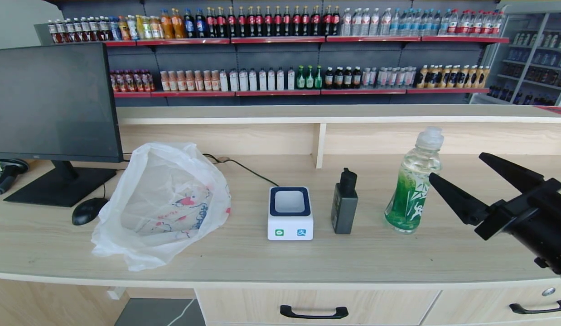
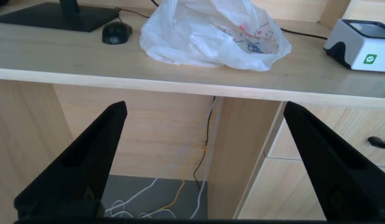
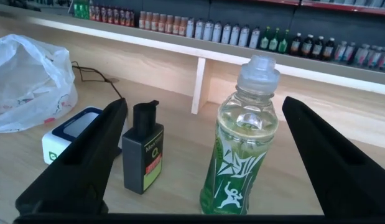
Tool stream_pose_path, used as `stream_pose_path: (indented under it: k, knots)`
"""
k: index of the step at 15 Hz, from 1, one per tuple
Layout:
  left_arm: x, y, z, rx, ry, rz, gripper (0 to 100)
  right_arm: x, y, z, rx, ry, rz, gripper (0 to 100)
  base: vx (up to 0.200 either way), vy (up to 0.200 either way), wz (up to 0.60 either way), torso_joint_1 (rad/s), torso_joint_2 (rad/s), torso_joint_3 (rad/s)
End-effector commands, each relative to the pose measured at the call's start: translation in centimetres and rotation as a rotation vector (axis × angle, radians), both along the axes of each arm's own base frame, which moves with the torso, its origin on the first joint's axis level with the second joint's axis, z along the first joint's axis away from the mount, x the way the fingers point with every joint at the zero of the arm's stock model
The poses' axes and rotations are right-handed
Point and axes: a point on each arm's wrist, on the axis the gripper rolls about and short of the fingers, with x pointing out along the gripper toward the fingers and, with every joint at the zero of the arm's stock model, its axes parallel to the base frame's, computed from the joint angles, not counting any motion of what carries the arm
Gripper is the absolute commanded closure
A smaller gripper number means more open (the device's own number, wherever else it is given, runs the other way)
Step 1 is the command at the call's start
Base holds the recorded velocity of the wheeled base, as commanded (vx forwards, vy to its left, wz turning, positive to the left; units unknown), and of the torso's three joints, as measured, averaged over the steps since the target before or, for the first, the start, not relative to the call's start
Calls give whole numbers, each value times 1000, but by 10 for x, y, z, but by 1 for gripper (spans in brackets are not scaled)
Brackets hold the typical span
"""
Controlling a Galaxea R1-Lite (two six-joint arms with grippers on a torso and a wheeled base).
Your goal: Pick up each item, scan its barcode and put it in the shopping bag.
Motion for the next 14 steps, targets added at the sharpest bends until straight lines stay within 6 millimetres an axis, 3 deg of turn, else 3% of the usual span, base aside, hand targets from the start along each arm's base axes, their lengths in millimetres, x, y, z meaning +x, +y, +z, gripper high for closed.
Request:
stream_pose_path:
  k: [1,9,14]
  knots:
    - [0,0,0,0,1,1,0,2,1,-4,-7,14,3,0,0,0,0,0,0,0]
    - [0,0,0,0,0,-1,0,12,16,-14,-19,54,59,0,0,0,0,0,0,0]
    - [0,0,0,0,0,1,0,5,53,-25,-42,101,232,0,0,0,0,0,0,0]
